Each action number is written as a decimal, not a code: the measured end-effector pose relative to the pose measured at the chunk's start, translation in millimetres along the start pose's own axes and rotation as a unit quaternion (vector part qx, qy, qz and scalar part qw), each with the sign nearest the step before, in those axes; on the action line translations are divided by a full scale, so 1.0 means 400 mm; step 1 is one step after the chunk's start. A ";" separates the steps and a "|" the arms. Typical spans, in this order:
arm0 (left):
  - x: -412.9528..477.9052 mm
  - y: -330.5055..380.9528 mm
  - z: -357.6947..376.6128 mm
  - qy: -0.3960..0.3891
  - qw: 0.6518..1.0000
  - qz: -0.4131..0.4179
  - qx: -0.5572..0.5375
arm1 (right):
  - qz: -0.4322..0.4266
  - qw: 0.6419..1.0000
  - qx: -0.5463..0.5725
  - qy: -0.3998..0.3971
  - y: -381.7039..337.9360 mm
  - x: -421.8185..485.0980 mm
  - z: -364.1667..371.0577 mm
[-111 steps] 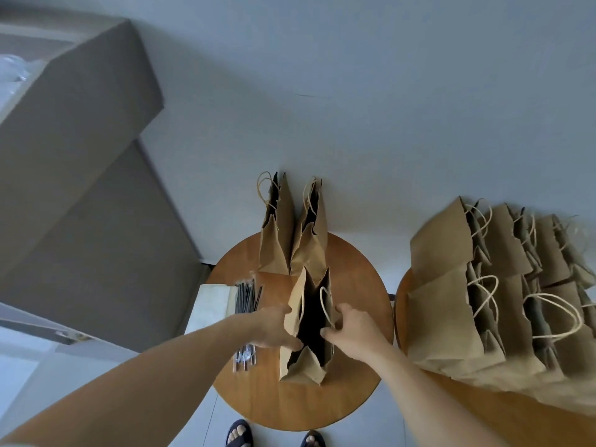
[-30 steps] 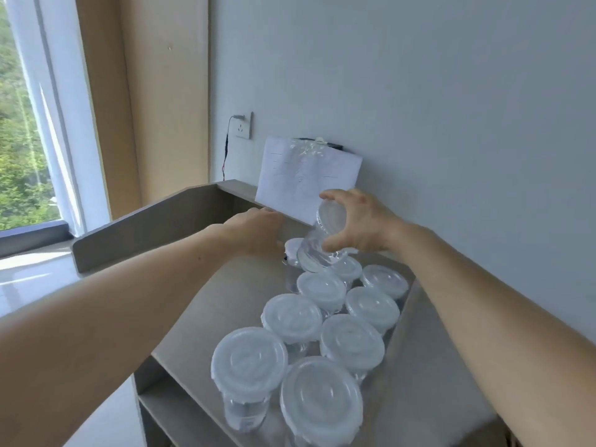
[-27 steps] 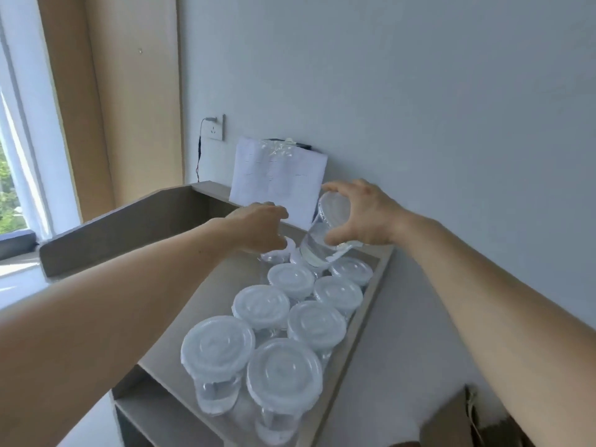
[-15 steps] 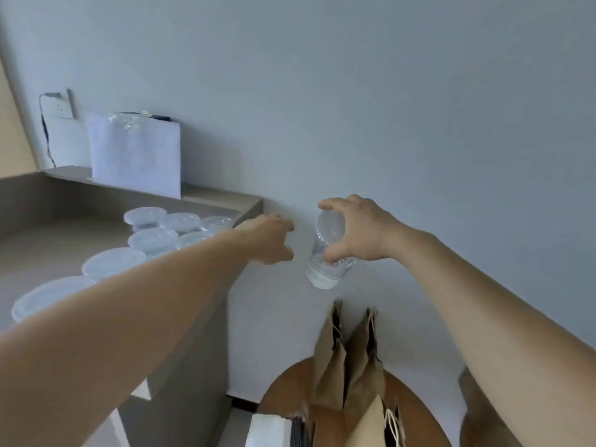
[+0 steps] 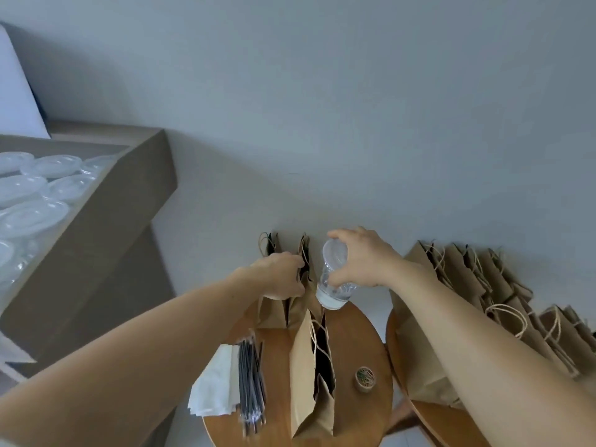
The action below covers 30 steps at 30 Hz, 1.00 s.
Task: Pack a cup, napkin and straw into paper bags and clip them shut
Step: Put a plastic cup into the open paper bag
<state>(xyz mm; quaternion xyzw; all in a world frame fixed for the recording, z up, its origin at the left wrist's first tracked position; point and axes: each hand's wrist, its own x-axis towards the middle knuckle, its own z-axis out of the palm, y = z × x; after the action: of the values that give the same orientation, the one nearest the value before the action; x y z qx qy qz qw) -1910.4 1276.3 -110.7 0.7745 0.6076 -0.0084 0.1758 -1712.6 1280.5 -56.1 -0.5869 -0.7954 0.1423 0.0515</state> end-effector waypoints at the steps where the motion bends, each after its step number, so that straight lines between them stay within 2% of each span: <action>1: 0.014 -0.004 0.032 -0.013 1.000 0.004 -0.010 | 0.010 1.000 0.003 -0.001 0.015 0.001 0.021; 9: 0.086 -0.063 0.255 -0.140 0.990 0.017 -0.028 | 0.082 0.996 0.019 -0.023 0.083 0.045 0.162; 12: 0.077 -0.072 0.325 -0.191 0.981 0.031 -0.027 | 0.088 0.996 0.019 -0.025 0.091 0.064 0.207; 16: 0.076 -0.054 0.382 -0.234 0.971 0.007 -0.043 | 0.077 0.996 0.015 -0.030 0.103 0.104 0.247; 26: 0.039 0.019 0.469 -0.216 0.968 -0.105 -0.071 | 0.018 0.997 0.048 -0.056 0.125 0.185 0.318; 30: 0.039 0.060 0.488 -0.167 0.971 -0.150 -0.079 | -0.002 0.998 0.040 -0.054 0.130 0.185 0.322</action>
<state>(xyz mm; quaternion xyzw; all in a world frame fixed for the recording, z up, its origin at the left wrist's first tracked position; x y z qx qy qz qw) -1844.6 1231.2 -291.2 0.6457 0.6776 -0.1160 0.3323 -1719.6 1343.4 -200.2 -0.5742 -0.7919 0.2050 0.0325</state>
